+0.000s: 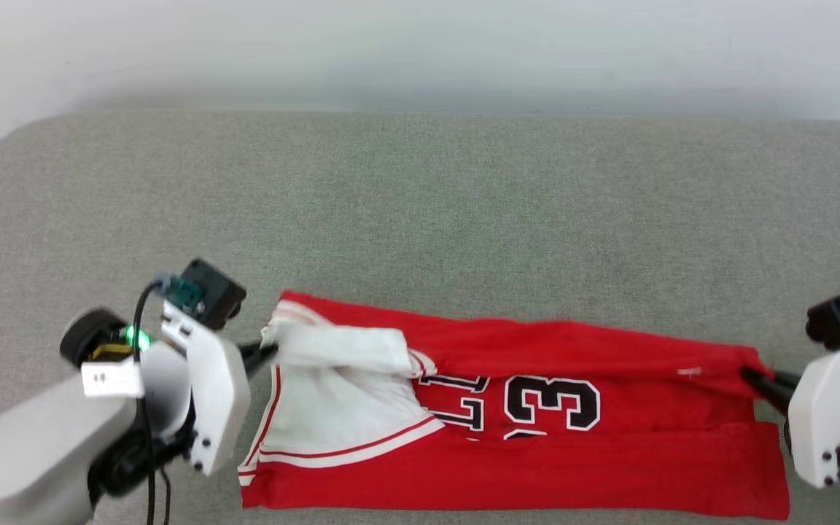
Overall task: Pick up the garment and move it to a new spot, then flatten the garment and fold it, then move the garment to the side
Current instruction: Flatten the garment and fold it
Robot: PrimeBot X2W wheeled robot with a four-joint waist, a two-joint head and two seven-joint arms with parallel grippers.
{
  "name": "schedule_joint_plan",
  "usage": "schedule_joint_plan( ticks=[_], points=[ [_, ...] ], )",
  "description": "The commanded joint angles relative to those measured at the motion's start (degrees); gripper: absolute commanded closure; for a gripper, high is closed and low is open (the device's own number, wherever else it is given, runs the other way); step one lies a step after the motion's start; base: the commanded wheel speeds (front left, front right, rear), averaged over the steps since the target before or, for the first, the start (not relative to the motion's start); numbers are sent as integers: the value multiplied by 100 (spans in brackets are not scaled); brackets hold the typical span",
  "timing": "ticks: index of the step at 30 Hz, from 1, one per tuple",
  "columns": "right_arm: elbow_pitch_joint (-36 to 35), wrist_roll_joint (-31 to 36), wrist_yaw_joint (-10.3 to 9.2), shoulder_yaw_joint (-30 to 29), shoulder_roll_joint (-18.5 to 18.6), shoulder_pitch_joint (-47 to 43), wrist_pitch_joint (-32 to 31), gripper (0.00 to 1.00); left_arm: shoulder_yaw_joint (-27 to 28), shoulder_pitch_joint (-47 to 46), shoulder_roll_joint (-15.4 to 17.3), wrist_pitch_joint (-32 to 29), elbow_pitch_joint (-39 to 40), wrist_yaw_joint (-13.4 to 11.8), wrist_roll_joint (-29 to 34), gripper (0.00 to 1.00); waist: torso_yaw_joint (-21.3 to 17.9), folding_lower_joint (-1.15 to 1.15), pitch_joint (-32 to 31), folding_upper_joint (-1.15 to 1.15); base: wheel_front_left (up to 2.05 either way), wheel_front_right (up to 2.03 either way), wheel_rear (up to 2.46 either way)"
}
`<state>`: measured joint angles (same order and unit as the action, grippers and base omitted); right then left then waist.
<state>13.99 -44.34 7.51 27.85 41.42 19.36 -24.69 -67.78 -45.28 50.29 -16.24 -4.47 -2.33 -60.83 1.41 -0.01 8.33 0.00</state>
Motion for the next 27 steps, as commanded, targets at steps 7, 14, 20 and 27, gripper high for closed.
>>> schedule_joint_plan(
  ticks=[7,14,20,27],
  points=[
    [-269,10,-5,-232,20,-816,2,100,-129,743,198,245,319,-334,-195,100,21,1,-96,0,0,0,0],
    [-253,37,-5,-336,-133,-1234,-107,100,-233,1192,43,358,122,-430,-360,100,4,1,8,0,0,0,0],
    [82,157,-6,-210,-276,-1255,-70,100,-246,1336,-180,515,-281,-348,-408,100,11,1,83,0,0,0,0],
    [-104,71,-7,-489,-225,-1318,325,0,-56,1444,-252,1133,-401,-551,-296,0,69,1,-182,0,0,0,0]
  ],
)
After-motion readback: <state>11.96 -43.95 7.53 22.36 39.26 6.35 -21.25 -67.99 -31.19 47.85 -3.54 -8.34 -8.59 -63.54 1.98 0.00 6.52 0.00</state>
